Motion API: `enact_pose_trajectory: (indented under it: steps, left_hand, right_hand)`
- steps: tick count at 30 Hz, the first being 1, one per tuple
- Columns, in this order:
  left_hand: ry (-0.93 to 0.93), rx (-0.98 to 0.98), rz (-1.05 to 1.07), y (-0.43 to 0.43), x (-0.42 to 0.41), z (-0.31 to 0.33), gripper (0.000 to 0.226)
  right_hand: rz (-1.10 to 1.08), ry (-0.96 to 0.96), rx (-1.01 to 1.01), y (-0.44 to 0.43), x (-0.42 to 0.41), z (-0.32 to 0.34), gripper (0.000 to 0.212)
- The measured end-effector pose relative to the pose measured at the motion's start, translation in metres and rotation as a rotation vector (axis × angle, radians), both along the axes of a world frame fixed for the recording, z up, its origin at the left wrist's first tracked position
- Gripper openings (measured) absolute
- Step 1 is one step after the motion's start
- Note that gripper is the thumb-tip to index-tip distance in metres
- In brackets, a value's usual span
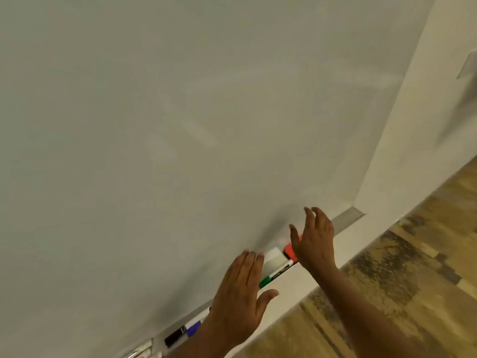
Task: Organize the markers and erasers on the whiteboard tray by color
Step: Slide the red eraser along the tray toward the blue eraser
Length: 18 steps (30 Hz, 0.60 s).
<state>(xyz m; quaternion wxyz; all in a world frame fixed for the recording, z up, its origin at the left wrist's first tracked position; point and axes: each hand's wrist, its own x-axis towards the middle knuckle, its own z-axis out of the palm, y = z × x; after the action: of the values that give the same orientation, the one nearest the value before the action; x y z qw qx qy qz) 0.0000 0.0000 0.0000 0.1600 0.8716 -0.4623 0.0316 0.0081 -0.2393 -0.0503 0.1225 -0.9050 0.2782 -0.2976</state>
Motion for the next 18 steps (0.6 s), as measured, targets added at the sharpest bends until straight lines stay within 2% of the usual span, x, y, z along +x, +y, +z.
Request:
enact_pose_trajectory:
  steps: [2, 6, 11, 16, 18]
  left_hand:
    - [0.227, 0.0, 0.04, -0.016, 0.0, -0.013, 0.078]
    - [0.479, 0.07, 0.076, -0.057, 0.012, -0.048, 0.054]
    - [0.852, 0.026, 0.295, -0.111, 0.041, -0.082, 0.049]
    - [0.921, 0.075, 0.347, -0.15, 0.057, -0.108, 0.045]
    - [0.938, 0.091, 0.368, -0.163, 0.061, -0.116, 0.051]
  right_hand:
    - [-0.044, 0.079, 0.054, -0.021, 0.002, -0.011, 0.058]
    - [-0.116, 0.225, 0.158, -0.059, 0.008, -0.036, 0.055]
    - [-0.146, 0.26, 0.299, -0.093, 0.019, -0.061, 0.039]
    - [-0.133, 0.265, 0.56, -0.118, 0.031, -0.084, 0.035]
    - [-0.128, 0.276, 0.617, -0.125, 0.034, -0.092, 0.036]
